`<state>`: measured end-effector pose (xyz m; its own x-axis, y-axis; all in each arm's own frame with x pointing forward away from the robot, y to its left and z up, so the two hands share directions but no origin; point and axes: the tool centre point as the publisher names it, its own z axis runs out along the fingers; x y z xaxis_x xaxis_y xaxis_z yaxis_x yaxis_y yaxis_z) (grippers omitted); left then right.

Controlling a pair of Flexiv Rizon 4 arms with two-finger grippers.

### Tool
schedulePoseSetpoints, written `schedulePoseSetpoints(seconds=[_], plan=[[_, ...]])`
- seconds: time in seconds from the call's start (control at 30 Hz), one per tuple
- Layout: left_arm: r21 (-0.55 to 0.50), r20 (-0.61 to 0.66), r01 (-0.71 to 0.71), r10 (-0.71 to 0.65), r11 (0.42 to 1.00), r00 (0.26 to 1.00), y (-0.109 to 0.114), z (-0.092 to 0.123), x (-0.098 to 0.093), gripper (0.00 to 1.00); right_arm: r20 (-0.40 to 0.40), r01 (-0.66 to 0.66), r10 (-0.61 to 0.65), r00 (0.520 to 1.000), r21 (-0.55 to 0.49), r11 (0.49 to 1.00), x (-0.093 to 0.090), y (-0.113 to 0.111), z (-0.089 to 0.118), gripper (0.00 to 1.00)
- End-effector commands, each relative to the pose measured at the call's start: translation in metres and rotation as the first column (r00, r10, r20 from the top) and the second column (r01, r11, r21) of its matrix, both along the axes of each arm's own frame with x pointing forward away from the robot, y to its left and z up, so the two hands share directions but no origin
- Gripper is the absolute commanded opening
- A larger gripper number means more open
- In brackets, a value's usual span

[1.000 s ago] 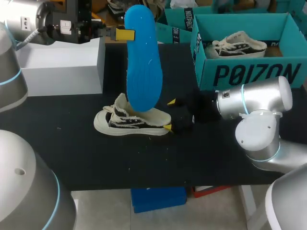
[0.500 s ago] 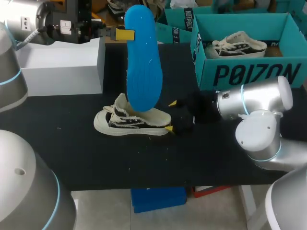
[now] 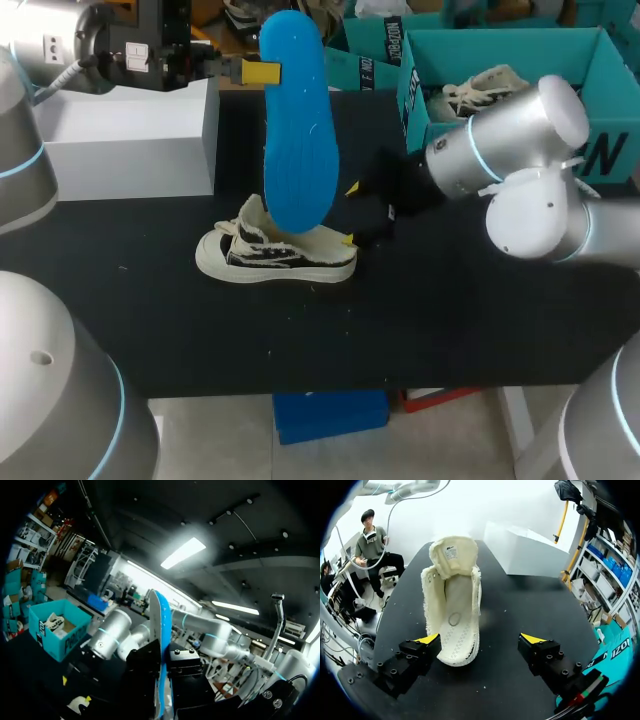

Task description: Take the shoe out of the shoebox, open the shoe tongue, remove and reinsert the insole, then place the shoe into the shoebox

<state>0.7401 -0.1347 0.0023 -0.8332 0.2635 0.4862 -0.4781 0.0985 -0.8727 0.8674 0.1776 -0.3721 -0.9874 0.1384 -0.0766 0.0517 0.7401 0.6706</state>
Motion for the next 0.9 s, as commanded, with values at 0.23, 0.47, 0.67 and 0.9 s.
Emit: schedulePoseSetpoints(seconds=[0.23,0.47,0.67,0.9], plan=[[0.0,0.001,-0.005,0.005,1.0,1.0,-0.001,-0.001,-0.001,0.0,-0.083,-0.025,-0.007,0.997,-0.375,0.927,0.015,0.023,0.006,1.0],[0.0,0.001,-0.005,0.005,1.0,1.0,-0.001,-0.001,-0.001,0.0,-0.121,-0.059,0.002,0.993,-0.47,0.881,0.02,0.04,0.007,1.0],[0.0,0.001,-0.005,0.005,1.0,1.0,-0.001,-0.001,-0.001,0.0,-0.142,-0.079,0.003,0.99,-0.533,0.842,0.021,0.059,0.0,1.0],[0.0,0.001,-0.005,0.005,1.0,1.0,-0.001,-0.001,-0.001,0.0,-0.152,-0.074,-0.014,0.988,-0.559,0.826,0.02,0.076,-0.01,1.0]])
